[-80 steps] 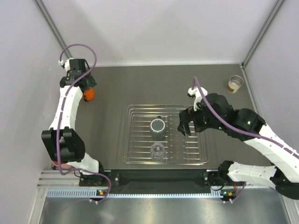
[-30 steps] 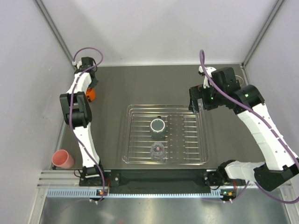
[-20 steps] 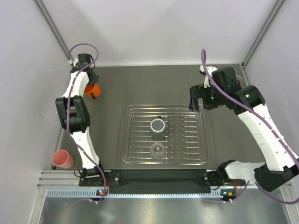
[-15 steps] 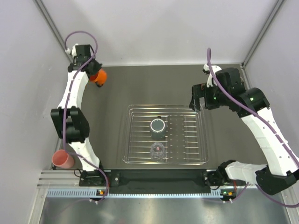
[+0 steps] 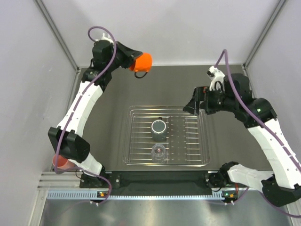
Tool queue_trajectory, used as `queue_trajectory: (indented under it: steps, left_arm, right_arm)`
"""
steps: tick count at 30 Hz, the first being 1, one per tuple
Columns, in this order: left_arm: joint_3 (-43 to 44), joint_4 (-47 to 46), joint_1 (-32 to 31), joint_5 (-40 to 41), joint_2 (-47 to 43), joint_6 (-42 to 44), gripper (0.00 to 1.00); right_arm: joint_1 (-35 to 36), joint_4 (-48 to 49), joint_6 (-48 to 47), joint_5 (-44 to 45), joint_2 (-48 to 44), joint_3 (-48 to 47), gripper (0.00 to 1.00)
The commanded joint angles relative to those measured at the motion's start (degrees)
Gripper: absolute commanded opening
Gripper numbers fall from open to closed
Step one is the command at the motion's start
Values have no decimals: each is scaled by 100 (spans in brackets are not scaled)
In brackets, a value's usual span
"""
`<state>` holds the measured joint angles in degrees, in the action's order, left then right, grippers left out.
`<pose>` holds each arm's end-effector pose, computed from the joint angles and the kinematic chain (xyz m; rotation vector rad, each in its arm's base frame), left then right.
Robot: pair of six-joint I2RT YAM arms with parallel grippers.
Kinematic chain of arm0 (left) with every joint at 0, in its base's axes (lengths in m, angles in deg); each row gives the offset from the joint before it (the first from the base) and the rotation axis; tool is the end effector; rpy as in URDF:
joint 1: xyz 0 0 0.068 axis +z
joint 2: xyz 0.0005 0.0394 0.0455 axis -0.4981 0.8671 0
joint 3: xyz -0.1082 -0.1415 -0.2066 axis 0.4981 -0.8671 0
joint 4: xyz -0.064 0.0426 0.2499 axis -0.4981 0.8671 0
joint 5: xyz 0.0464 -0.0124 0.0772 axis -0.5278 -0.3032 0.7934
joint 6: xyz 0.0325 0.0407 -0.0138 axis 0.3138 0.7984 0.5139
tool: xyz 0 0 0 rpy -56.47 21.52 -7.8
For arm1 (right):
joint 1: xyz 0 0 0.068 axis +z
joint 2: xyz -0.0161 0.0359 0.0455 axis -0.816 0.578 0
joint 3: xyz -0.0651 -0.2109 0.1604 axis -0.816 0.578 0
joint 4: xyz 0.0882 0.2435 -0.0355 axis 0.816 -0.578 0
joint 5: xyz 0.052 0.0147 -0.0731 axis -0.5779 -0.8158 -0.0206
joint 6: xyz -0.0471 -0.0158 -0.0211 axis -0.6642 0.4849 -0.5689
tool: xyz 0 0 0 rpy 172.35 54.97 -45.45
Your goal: Load the cups into the dish rack
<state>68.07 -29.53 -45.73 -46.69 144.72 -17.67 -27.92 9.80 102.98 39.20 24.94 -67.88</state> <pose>0.3604 -0.1114 0.4500 -0.5213 1.8141 -1.1601 0.1669 0.0952 0.4278 -0.3023 2.2574 0.7518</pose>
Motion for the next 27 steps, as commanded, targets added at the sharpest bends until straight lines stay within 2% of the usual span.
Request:
queue_trajectory:
  steps: [1, 4, 12, 16, 21, 27]
  left_arm:
    - [-452, -1550, -329, -549, -698, -1062, 0]
    - [-945, -2314, -690, -636, -979, -1582, 0]
    - [-1621, -3291, -1682, -321, -1226, -2111, 0]
    - [-1815, -3529, -1894, -189, -1384, -2392, 0]
    - [-1877, -3696, -2219, 21, -1551, -2638, 0]
    - [-2588, -4478, -2448, 242, -1832, -3174, 0]
  right_arm:
    - [-75, 899, 528, -734, -380, 151, 100]
    - [-66, 1514, 906, -1156, -608, 450, 99]
    - [-75, 2490, 1426, -1490, -1409, 1241, 100]
    - [-66, 3009, 1760, -1561, -1804, 1707, 100]
    - [-66, 3536, 1988, -1710, -1875, 1901, 99]
    - [-75, 4266, 2507, -1754, -1823, 2095, 98]
